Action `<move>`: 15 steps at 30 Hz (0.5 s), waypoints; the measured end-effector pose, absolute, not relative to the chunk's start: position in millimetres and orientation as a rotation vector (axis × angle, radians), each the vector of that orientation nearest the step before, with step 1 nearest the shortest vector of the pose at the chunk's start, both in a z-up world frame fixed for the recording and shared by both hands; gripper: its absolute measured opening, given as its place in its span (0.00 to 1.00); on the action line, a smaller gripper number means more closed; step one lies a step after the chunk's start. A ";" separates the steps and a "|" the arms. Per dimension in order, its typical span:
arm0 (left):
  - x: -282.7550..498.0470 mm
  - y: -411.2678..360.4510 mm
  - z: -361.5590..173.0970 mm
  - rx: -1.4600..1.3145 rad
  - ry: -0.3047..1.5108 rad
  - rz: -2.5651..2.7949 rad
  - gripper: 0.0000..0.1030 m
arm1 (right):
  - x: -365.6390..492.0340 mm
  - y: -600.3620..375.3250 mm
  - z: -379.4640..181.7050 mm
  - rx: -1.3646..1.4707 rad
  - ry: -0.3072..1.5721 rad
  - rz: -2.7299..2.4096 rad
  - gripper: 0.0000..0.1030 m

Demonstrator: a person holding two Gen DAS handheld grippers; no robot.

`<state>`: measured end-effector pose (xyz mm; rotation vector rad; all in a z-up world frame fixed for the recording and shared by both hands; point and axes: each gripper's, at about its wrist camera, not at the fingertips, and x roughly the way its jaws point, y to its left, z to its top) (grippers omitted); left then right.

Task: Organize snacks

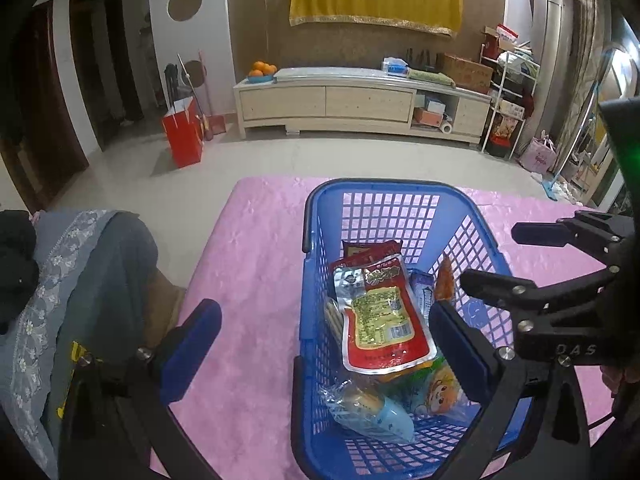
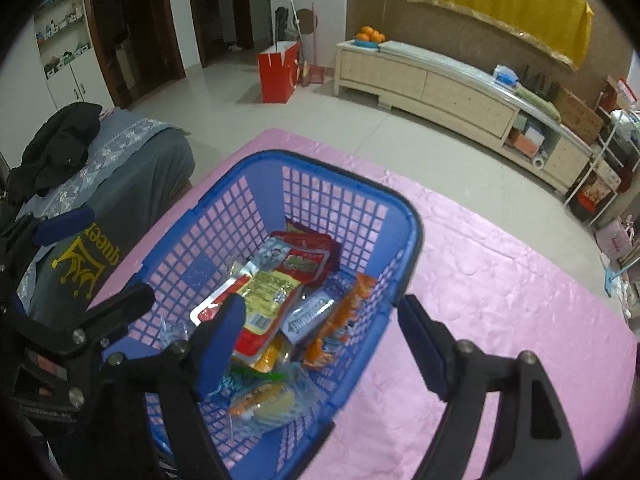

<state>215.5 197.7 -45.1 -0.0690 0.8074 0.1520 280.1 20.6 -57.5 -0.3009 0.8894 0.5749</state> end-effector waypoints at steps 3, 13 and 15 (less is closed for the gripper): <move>204.1 195.3 -38.7 -0.094 0.782 0.149 1.00 | 265.9 4.1 -46.5 -0.287 0.847 0.573 0.81; 146.5 142.4 -7.4 -0.114 0.666 0.103 1.00 | 201.6 -67.0 -14.2 -0.256 0.683 0.501 0.95; 134.4 130.9 -2.3 -0.113 0.638 0.099 1.00 | 187.0 -82.3 -9.2 -0.252 0.650 0.465 1.00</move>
